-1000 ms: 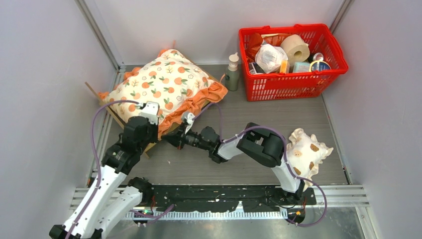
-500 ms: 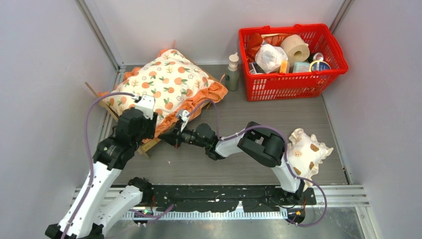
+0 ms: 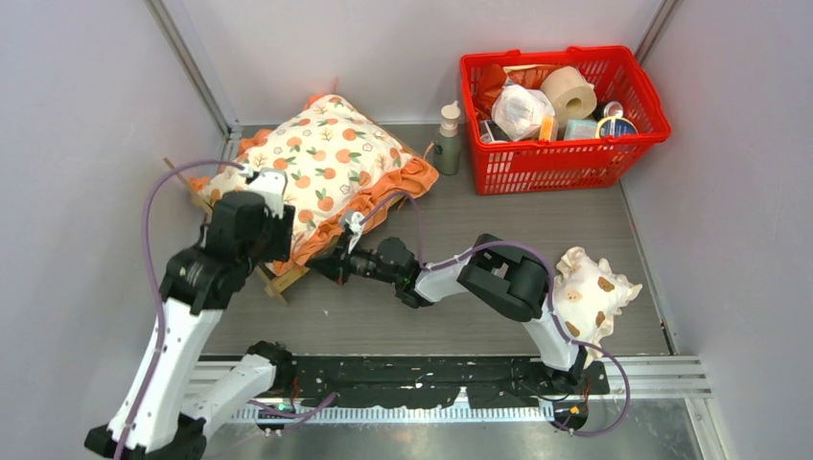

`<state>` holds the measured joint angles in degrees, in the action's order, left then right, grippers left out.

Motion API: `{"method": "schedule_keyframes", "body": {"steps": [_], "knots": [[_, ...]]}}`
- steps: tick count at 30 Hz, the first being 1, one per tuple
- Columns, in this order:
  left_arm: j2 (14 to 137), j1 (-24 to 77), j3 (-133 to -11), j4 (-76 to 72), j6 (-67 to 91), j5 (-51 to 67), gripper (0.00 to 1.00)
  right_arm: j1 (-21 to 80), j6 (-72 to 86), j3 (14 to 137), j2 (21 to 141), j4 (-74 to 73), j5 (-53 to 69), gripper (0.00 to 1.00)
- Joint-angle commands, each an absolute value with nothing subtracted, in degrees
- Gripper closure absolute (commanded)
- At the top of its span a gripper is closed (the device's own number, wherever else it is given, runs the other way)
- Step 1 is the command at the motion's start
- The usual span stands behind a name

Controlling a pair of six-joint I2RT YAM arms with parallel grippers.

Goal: Set up the pet bed
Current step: Tie the ropes to the bed frame.

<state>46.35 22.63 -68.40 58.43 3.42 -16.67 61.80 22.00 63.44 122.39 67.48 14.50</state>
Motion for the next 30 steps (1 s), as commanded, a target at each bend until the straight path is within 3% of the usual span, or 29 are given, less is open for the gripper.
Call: {"method": "schedule_keyframes", "body": {"steps": [1,4,7,11,15,21,26,30], "knots": [[56.4,17.8,-80.4,68.9,13.0,-11.5,0.46,62.1,22.4,63.5,122.1,71.0,14.9,0.95],[58.6,13.0,-81.9,70.4,22.0,-6.9,0.45,62.1,22.7,63.4,122.2,71.7,15.0,0.95],[54.1,9.0,-75.8,63.0,34.1,-0.5,0.50,62.1,23.0,63.0,122.1,72.4,15.1,0.95],[46.1,7.4,-64.0,49.5,50.6,6.4,0.40,62.1,22.3,61.5,121.1,73.0,14.9,0.95],[47.1,4.9,-64.0,52.1,57.4,6.6,0.38,62.1,22.3,60.7,120.3,73.6,14.8,0.95],[46.2,3.3,-66.3,49.7,48.2,-3.8,0.42,62.1,22.6,60.5,120.1,74.6,15.0,0.95],[52.2,3.1,-66.4,51.7,35.1,10.9,0.53,62.1,22.6,60.6,120.2,74.6,14.9,0.95],[52.0,3.9,-65.2,57.8,27.9,10.4,0.54,62.1,22.6,60.8,120.3,74.6,15.0,0.95]]}}
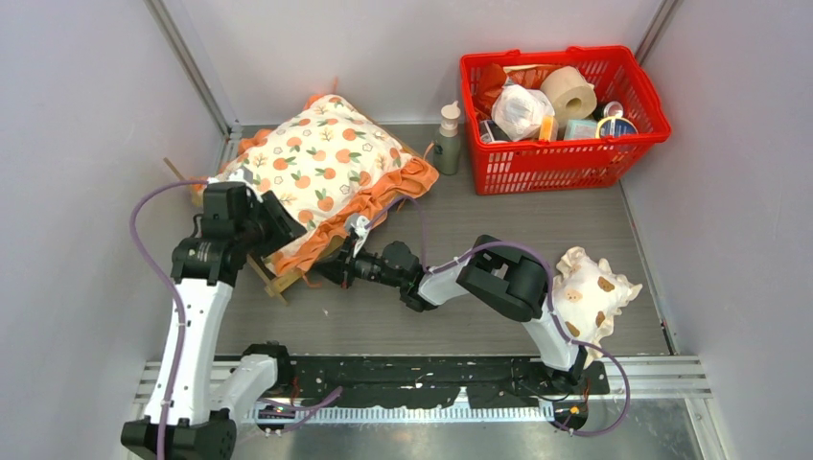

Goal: Set up the pet bed
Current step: Tie the ropes to the bed frame.

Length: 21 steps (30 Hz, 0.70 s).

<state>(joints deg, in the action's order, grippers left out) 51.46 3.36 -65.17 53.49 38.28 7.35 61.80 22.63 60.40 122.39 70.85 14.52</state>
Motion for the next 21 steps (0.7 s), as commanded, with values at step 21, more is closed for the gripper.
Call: {"method": "schedule_keyframes", "body": {"steps": [21], "knots": [[23.4,35.2,-32.6,35.1,41.5,-37.9,0.50,62.1,23.1,62.2,121.0,74.0,15.0,0.95]]}}
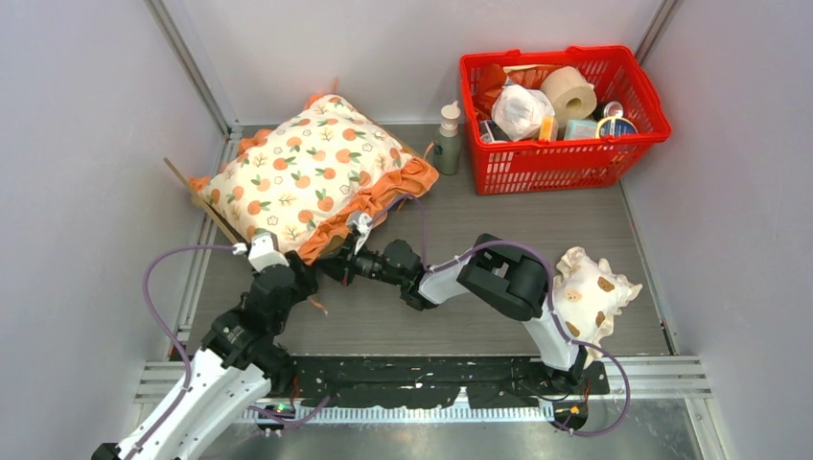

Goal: Set up the pet bed
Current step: Tie the ropes to the bed frame.

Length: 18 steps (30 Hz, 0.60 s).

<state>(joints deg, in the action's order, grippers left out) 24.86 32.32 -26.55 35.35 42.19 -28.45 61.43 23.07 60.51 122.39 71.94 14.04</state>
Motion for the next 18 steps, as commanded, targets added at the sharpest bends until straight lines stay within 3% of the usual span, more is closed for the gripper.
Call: {"method": "schedule_keyframes", "body": {"steps": [1,9,18], "knots": [[23.6,35.5,-33.7,36.8,41.4,-38.3,0.51,62.1,23.0,62.2,121.0,73.9,15.0,0.95],[18.2,36.3,-23.9,33.6,45.9,-36.5,0.61,62.0,23.1,62.6,121.0,73.8,15.1,0.95],[15.8,36.2,-22.1,37.8,44.6,-36.6,0.58,62.0,23.1,62.2,120.9,74.4,14.9,0.95]]}}
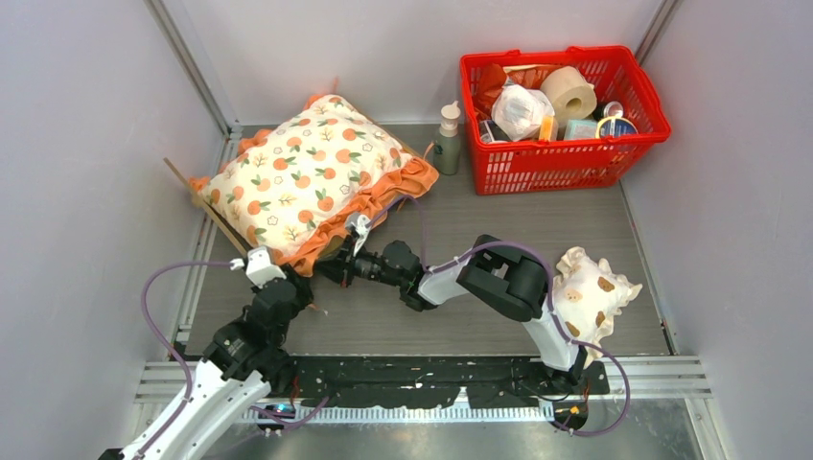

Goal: Set up the pet bed
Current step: Tie the ropes to the bed frame.

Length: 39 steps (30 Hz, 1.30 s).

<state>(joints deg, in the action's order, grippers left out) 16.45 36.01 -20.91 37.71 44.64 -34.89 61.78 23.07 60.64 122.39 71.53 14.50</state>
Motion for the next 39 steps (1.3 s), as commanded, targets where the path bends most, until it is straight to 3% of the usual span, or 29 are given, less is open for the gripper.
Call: {"method": "schedule_keyframes", "body": {"steps": [1,10,16,20,23,28,39], "knots": [[15.5,36.3,-21.7,37.3,44.0,-36.6,0.58,62.0,23.2,62.3,120.9,74.4,14.9,0.95],[10.3,36.2,-16.4,35.0,43.9,-34.9,0.66,62.1,23.2,62.1,120.9,74.5,14.8,0.95],[11.8,36.2,-17.2,36.6,44.7,-34.6,0.59,62.1,23.2,62.6,121.0,74.5,14.7,0.95],[14.8,36.3,-17.1,34.7,44.3,-35.6,0.62,62.1,23.5,62.6,121.0,74.6,14.8,0.95],[17.2,36.2,-17.2,32.9,44.0,-36.9,0.68,62.1,23.3,62.2,120.7,74.8,14.8,0.95],[17.5,36.3,-18.3,31.3,43.1,-40.5,1.00,62.1,23.3,61.9,120.5,75.3,14.7,0.95],[9.5,36.2,-11.7,16.6,38.8,-50.4,1.00,62.1,24.2,62.0,121.1,76.3,14.8,0.95]]}}
